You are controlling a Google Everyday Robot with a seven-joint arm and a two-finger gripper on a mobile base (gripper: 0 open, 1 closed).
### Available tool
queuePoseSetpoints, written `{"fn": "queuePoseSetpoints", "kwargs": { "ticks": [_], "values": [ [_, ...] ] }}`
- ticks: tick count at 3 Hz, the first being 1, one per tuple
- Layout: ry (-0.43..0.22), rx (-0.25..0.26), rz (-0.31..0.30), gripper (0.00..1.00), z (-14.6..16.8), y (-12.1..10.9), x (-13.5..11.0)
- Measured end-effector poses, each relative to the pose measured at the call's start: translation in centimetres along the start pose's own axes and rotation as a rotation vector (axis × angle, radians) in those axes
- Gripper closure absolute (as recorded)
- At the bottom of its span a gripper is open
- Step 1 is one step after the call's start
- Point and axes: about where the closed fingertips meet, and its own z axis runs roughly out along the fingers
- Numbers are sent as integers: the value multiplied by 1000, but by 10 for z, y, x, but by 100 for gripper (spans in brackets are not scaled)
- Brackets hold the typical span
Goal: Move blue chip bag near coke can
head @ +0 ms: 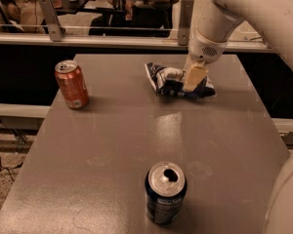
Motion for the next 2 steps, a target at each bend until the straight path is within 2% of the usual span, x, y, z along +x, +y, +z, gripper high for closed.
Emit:
{"fn": "queuePoseSetpoints", "kwargs": {
  "ticks": [1, 2],
  "values": [
    [3, 16, -61, 85, -22, -1, -22],
    [-20, 27, -136, 100, -43, 7, -55]
  ]
}}
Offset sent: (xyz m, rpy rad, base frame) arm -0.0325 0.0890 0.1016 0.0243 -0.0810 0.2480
